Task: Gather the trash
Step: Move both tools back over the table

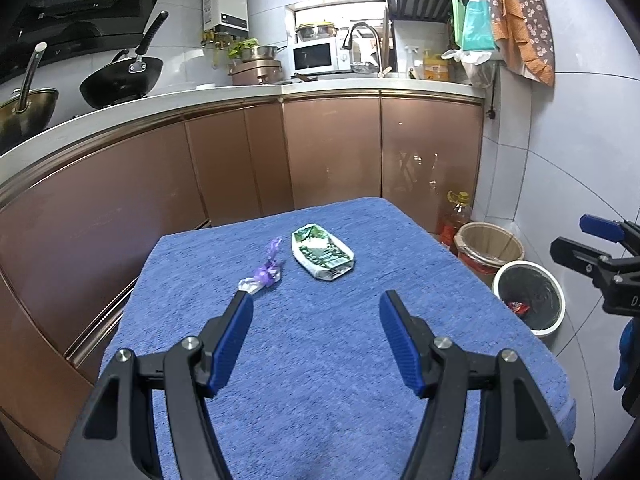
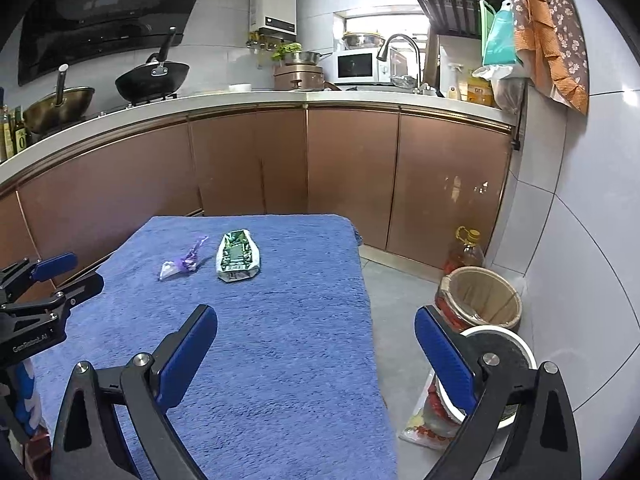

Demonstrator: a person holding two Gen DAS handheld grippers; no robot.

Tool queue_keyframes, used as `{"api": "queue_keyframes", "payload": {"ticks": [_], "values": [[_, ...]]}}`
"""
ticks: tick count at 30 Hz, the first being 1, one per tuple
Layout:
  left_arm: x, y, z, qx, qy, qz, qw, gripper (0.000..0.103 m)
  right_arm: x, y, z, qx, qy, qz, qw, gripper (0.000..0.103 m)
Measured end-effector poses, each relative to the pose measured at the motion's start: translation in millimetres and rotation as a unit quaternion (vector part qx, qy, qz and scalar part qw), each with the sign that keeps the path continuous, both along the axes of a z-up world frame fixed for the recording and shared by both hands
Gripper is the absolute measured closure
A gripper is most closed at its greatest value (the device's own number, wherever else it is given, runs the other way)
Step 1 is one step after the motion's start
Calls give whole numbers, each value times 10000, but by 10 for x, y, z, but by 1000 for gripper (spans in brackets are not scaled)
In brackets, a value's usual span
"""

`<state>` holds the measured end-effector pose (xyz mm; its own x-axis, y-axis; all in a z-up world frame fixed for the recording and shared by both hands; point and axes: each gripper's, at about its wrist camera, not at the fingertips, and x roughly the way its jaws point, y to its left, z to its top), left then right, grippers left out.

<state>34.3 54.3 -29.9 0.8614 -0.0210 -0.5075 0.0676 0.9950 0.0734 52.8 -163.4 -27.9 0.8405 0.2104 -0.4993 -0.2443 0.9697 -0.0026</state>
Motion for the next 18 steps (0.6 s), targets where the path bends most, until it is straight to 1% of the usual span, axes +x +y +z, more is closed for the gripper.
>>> {"api": "queue_keyframes", "payload": {"ticks": [3, 9, 13, 18], "values": [[-5, 49, -10, -22, 31, 60, 10000, 39, -10, 24, 14, -5, -12, 73, 10000, 3], [56, 273, -86, -187, 203, 230, 9994, 39, 16, 85, -5, -29, 34, 219, 9997, 3], [137, 526, -177, -272, 361, 386, 9982, 39, 105, 120, -52, -29, 120, 264, 9996, 3], [259, 840, -311, -414, 554, 459, 9965, 39, 256, 216, -117, -60, 256, 433, 9987, 3]]}}
